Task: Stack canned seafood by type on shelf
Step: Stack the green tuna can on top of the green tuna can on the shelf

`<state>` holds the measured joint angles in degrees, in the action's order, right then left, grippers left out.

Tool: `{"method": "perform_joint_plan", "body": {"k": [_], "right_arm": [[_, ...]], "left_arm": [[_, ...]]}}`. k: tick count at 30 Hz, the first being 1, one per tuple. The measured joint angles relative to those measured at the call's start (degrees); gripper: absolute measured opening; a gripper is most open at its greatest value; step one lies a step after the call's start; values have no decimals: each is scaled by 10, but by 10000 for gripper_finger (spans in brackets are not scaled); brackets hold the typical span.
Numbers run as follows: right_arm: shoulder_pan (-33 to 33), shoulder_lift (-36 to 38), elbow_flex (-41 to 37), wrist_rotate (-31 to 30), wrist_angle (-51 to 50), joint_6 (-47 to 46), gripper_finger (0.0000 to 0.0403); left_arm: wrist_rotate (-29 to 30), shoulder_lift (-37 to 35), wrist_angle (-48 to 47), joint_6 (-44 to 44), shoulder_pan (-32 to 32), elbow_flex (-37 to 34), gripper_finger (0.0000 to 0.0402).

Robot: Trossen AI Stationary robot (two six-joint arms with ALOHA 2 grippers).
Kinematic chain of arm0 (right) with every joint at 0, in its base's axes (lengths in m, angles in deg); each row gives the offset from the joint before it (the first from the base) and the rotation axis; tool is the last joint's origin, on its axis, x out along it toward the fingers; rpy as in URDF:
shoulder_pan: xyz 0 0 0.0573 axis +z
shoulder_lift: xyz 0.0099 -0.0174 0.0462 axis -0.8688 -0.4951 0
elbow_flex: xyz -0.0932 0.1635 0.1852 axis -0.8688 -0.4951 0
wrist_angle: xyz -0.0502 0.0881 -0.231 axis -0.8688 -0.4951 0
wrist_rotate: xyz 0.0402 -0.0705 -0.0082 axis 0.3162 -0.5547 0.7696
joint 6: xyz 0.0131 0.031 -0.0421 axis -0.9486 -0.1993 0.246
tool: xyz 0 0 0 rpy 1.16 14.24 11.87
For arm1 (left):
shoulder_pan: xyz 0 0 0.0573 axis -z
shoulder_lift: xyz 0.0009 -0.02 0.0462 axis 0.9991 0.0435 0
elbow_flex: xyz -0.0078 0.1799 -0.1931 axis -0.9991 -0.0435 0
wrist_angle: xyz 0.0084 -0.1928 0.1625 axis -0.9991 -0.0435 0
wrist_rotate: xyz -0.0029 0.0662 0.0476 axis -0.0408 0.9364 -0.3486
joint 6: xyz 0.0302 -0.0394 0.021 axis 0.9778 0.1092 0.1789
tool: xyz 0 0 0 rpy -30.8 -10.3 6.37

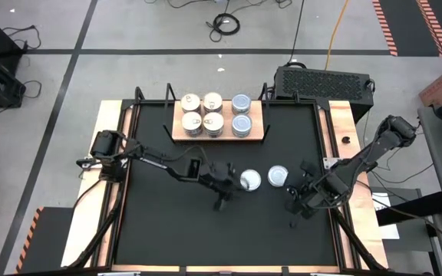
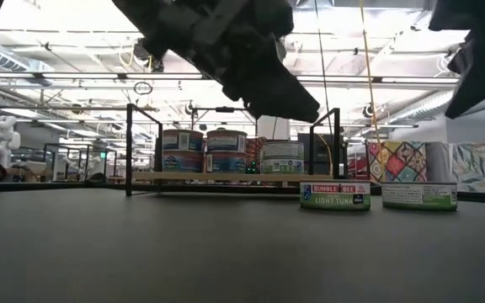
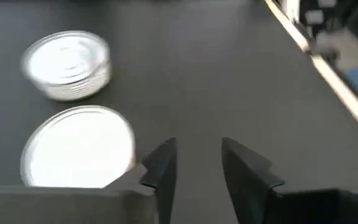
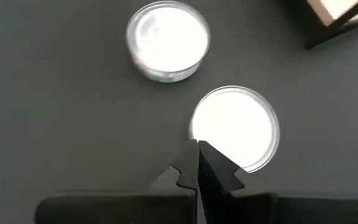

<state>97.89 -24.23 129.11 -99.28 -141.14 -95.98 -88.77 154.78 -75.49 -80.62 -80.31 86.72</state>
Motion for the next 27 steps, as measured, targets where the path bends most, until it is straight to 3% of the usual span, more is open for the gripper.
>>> {"method": "perform_joint_plan", "body": {"k": [8,13,17,20,27], "right_arm": [[28,0,0,-14,1,-15,0],[43,-5,-1,-38,17,-49,0],[52,-11,-1,-55,40,-34,0],[53,-13,-1,-55,53,-33,0],[71,-20,-1,-54,67,-55,0]], "left_arm": [[102,20,30,196,50,6,189],[125,72,-12,217,48,70,192],[176,98,-52,241,50,111,192],[218,99,-82,255,53,113,192],[222,105,-112,297,51,113,192]]}}
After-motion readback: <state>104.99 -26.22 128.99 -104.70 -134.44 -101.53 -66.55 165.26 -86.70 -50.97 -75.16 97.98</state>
